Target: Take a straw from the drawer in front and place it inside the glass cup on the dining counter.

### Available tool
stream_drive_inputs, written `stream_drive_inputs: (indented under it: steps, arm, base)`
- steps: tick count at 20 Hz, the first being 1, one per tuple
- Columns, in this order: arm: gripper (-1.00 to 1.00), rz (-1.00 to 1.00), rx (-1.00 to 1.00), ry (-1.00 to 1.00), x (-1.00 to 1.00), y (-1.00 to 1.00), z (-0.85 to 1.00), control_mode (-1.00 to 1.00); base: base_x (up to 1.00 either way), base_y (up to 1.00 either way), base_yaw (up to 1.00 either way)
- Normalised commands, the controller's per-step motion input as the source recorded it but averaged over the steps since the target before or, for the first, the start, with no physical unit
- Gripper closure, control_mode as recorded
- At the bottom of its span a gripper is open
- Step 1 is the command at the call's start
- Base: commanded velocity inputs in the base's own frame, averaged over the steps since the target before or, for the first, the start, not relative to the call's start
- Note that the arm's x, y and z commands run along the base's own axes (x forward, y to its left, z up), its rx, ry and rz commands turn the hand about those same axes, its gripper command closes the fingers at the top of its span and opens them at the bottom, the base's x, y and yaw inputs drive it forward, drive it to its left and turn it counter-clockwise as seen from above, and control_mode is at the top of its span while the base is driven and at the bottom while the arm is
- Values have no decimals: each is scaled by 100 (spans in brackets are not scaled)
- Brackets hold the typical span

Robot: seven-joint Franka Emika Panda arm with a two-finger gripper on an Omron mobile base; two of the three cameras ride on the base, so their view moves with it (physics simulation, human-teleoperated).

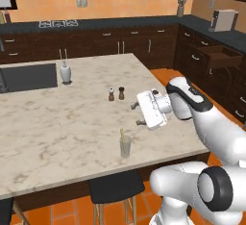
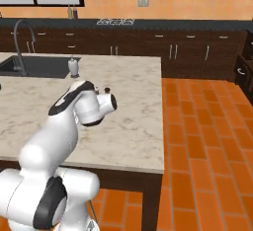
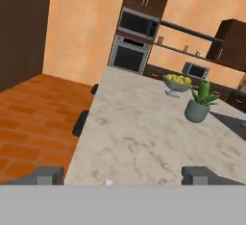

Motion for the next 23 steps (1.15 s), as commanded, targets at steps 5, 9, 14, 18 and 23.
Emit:
stream_drive_inputs:
  steps: [5, 9, 14, 18, 23]
  arm:
    - [-100, -8, -30, -1, -10, -31, 97, -100]
    - [-100, -15, -37, 0, -15, -56, 62, -100]
    - [-100, -19, -40, 0, -31, -66, 13, -100]
    - [-100, -25, -40, 1, -26, -68, 0, -100]
    - [-100, -24, -31, 7, -18, -64, -16, -100]
  base:
    - [0, 0, 0]
    - [0, 0, 0]
    - [0, 0, 0]
    - [0, 0, 0]
    - [0, 0, 0]
